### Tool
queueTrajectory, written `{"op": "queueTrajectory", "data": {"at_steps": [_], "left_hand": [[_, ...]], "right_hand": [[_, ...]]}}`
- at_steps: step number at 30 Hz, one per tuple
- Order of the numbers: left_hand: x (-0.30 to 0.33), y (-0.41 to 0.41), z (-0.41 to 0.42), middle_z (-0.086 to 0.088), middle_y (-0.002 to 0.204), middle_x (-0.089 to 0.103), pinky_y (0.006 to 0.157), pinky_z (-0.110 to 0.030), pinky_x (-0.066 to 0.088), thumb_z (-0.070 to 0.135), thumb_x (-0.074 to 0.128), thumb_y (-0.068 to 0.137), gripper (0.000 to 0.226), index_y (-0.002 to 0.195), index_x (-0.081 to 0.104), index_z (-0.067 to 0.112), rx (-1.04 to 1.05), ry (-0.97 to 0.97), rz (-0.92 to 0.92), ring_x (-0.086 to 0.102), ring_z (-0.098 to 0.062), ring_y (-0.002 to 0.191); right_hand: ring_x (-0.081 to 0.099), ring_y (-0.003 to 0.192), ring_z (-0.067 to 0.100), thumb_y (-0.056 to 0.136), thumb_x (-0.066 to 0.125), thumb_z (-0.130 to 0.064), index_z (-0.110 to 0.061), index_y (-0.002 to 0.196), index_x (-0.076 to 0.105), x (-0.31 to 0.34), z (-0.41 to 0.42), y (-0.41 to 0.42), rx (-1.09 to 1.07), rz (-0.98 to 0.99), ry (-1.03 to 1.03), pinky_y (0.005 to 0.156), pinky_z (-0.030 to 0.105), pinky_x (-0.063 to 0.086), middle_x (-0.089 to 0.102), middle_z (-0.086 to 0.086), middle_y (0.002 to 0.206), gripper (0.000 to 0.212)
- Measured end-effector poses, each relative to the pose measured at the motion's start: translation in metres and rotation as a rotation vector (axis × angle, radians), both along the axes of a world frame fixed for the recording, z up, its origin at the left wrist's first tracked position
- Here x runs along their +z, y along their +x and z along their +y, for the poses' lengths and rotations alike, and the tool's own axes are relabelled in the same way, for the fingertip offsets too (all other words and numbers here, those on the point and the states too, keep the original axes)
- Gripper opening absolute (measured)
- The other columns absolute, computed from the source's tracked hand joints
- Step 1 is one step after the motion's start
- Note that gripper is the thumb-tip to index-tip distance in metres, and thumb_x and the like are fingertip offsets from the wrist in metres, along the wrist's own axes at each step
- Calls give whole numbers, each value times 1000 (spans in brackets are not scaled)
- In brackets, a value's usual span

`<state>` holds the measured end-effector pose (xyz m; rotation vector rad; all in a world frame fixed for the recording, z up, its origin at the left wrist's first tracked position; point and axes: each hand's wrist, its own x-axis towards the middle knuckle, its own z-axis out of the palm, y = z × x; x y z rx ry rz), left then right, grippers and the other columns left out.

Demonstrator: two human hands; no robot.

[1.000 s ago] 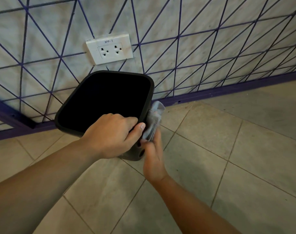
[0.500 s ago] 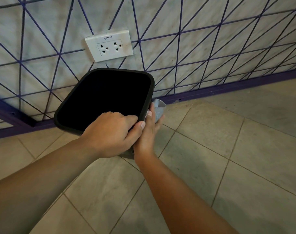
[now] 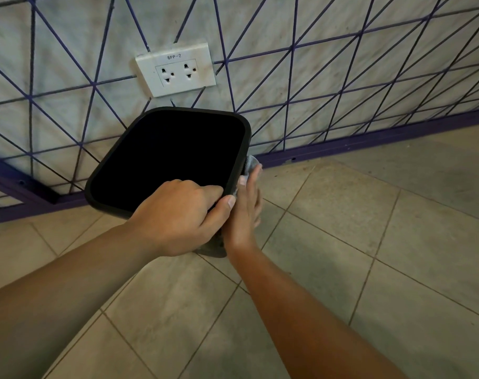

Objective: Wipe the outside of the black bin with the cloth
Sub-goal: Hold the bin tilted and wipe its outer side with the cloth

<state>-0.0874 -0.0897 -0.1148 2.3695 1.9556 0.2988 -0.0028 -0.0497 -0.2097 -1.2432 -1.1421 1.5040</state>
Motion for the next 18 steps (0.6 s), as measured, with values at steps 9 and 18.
{"op": "queueTrajectory", "data": {"at_steps": [9, 18], "left_hand": [[-1, -1, 6, 10, 44, 37, 45, -20, 23, 47, 32, 99, 42, 59, 32, 34, 5, -13, -59, 40, -4, 38], [2, 0, 7, 11, 43, 33, 44, -15, 19, 48, 28, 98, 39, 60, 27, 37, -22, 13, -22, 38, -5, 36]], "right_hand": [[23, 159, 11, 98, 44, -69, -41, 164, 21, -1, 21, -7, 24, 327, -37, 131, 44, 23, 21, -7, 174, 76], [31, 156, 14, 84, 36, -74, -42, 160, 33, -2, 23, -6, -12, 262, 18, 129, 47, 25, 32, -7, 169, 82]]}}
